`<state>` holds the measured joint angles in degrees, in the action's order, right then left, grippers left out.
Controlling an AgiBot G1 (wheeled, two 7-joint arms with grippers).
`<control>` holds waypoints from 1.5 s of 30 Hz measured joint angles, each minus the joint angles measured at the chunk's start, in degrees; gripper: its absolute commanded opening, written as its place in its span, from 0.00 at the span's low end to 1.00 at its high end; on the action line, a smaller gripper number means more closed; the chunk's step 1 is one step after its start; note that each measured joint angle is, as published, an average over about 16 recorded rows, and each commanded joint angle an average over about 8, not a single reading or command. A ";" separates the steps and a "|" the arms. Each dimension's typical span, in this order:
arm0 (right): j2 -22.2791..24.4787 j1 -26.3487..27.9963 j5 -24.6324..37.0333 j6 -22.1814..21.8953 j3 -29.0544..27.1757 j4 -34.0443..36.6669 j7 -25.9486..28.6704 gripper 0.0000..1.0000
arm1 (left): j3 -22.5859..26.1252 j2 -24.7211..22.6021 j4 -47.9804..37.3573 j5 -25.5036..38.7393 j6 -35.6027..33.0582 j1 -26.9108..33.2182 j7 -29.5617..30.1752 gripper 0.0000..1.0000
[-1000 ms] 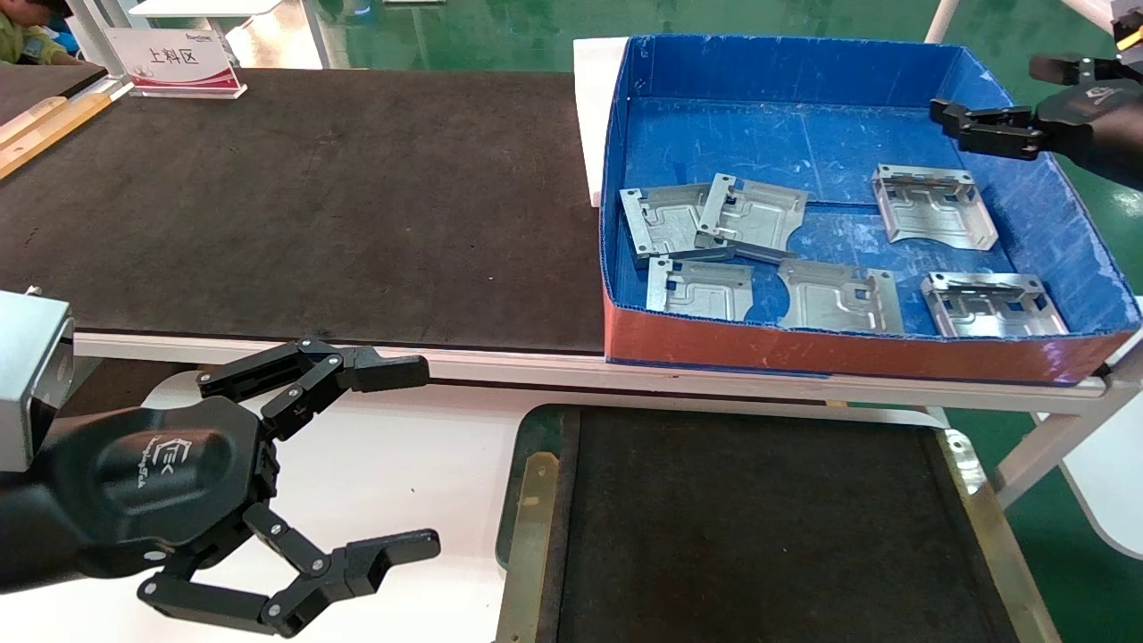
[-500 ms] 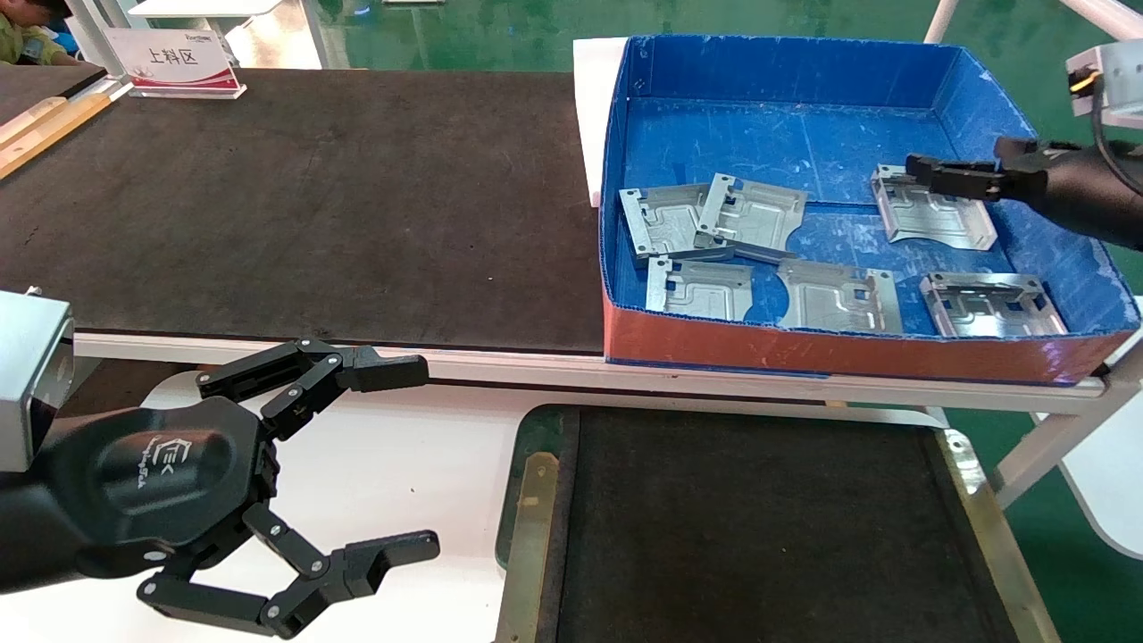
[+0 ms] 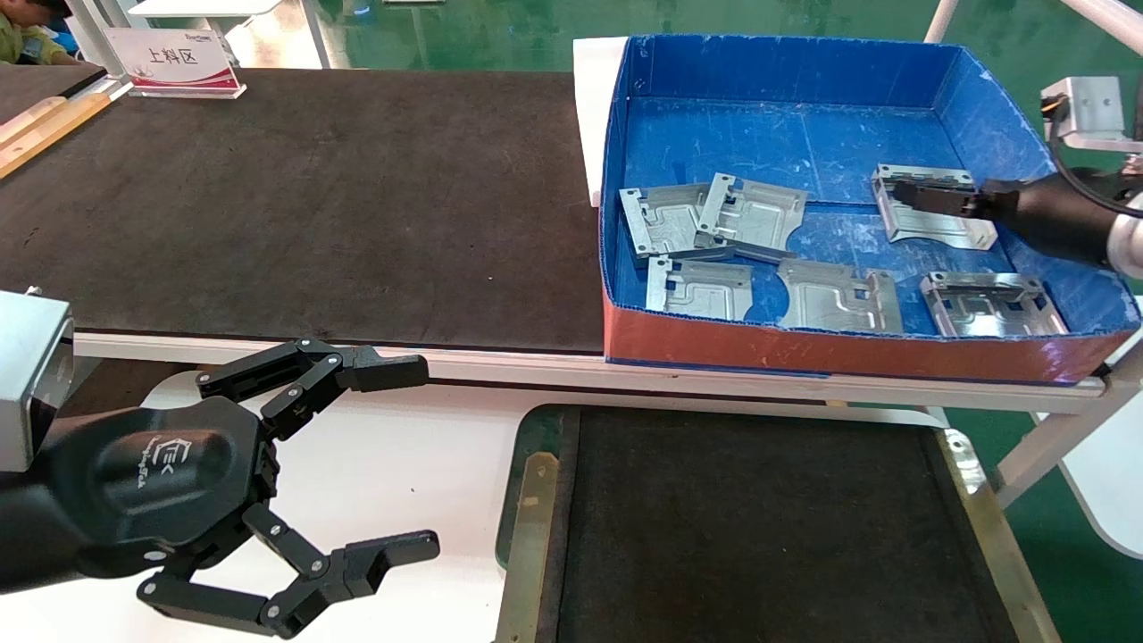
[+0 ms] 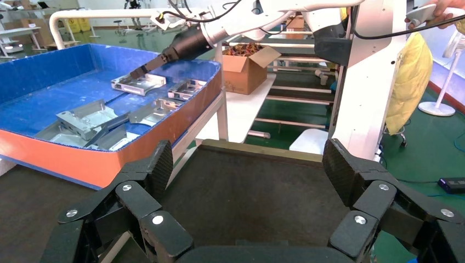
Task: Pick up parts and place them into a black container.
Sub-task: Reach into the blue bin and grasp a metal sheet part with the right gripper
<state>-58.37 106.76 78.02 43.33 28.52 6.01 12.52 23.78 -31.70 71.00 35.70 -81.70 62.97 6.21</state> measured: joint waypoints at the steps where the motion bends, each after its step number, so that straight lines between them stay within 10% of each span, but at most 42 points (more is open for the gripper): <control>1: -0.18 -0.14 0.03 -0.22 0.02 -0.11 0.57 1.00 | 0.00 0.00 0.00 0.00 0.00 0.00 0.00 1.00; 9: -1.49 -1.50 0.40 -1.90 0.23 -1.28 3.87 0.97 | 0.00 0.00 0.00 0.00 0.00 0.00 0.00 1.00; 17: -2.46 -2.59 1.13 -3.57 0.74 -2.60 5.57 0.00 | 0.00 0.00 0.00 0.00 0.00 0.00 0.00 1.00; 45: -2.73 -4.00 2.70 -4.10 1.84 -5.39 7.36 0.00 | 0.00 0.00 0.00 0.00 0.00 0.00 0.00 1.00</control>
<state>-61.10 102.76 80.72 39.23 30.36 0.62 19.88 23.78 -31.70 71.00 35.70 -81.70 62.97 6.21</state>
